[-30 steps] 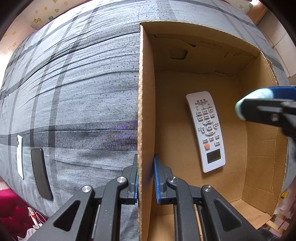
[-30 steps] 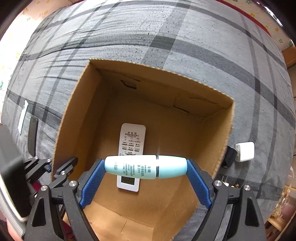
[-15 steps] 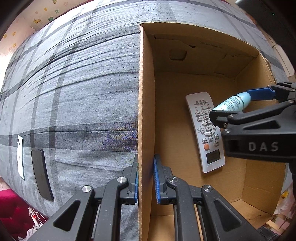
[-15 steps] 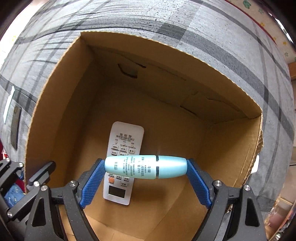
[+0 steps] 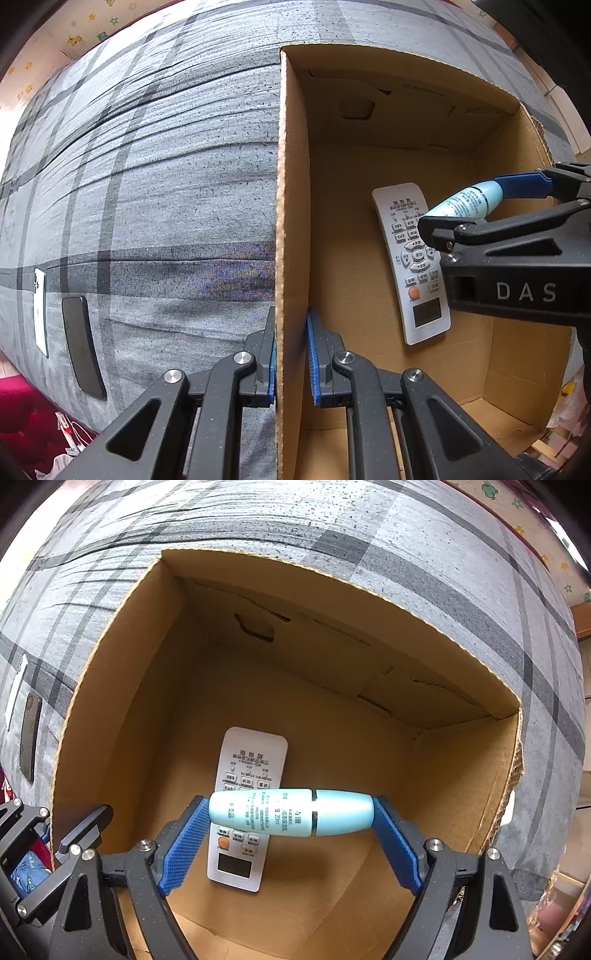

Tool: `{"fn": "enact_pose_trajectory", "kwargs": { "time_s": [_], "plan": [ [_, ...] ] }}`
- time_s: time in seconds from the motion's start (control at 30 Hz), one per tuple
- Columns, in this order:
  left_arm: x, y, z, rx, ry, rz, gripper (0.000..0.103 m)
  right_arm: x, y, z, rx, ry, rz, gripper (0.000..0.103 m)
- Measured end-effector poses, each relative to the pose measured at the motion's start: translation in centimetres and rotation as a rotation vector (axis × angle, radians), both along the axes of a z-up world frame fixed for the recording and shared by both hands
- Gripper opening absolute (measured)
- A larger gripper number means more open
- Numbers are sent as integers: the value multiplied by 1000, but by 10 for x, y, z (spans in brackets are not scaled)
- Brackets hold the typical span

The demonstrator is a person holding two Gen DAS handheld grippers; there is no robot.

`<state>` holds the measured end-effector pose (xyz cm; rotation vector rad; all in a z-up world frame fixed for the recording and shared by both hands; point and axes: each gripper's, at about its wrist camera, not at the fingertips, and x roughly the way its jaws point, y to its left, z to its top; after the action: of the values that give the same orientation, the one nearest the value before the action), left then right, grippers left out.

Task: Organize rigid objects
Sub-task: 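Open the right gripper to drop the tube in the box, then withdraw the right gripper toward the remaining chargers and keys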

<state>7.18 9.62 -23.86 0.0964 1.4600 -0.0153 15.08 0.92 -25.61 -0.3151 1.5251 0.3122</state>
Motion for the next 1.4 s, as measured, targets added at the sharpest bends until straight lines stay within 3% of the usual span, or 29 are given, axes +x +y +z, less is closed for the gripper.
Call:
{"fn": "enact_pose_trajectory", "kwargs": {
  "time_s": [0.57,1.4],
  "plan": [
    [0,0,1,1,0,-1,14,0,-7,7,24,-17,-13,95],
    [1,-2,1,11,7,-8,14,-22,-65,78,90,-150,-103,103]
  ]
}}
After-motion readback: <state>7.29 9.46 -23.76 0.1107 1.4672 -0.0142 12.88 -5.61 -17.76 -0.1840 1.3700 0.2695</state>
